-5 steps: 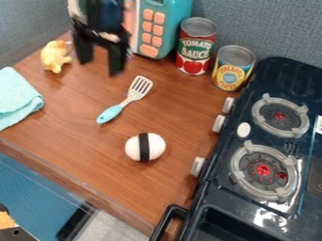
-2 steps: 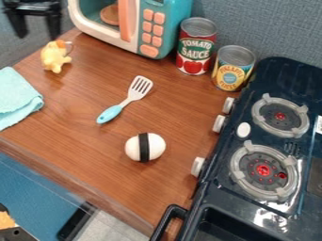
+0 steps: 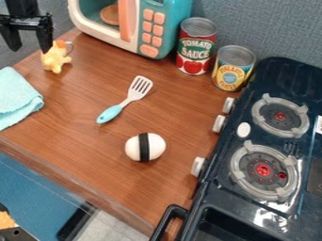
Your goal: Move the yellow toy below the yellow can
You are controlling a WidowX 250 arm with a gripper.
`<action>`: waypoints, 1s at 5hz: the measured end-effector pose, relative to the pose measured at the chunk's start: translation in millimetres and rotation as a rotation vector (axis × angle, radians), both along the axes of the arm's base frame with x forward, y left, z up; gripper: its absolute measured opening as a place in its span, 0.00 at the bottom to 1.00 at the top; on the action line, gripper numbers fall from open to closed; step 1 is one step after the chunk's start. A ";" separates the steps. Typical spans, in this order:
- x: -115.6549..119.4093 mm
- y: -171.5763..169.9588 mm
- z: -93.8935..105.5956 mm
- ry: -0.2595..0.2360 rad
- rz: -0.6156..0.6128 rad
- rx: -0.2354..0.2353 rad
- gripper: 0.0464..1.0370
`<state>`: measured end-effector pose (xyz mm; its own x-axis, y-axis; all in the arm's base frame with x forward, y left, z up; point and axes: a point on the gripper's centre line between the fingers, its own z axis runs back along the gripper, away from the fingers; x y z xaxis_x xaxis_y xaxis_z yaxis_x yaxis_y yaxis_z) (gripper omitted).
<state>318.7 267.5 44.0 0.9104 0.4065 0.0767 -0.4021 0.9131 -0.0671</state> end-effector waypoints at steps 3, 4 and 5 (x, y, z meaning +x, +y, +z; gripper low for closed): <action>18.8 -16.7 -19.2 -0.044 -0.056 -0.046 0.91; 22.5 -24.1 -33.2 -0.013 -0.050 -0.055 0.65; 24.6 -26.9 -35.1 0.000 -0.060 -0.032 0.36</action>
<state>343.3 240.6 8.9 0.9333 0.3533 0.0648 -0.3465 0.9331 -0.0967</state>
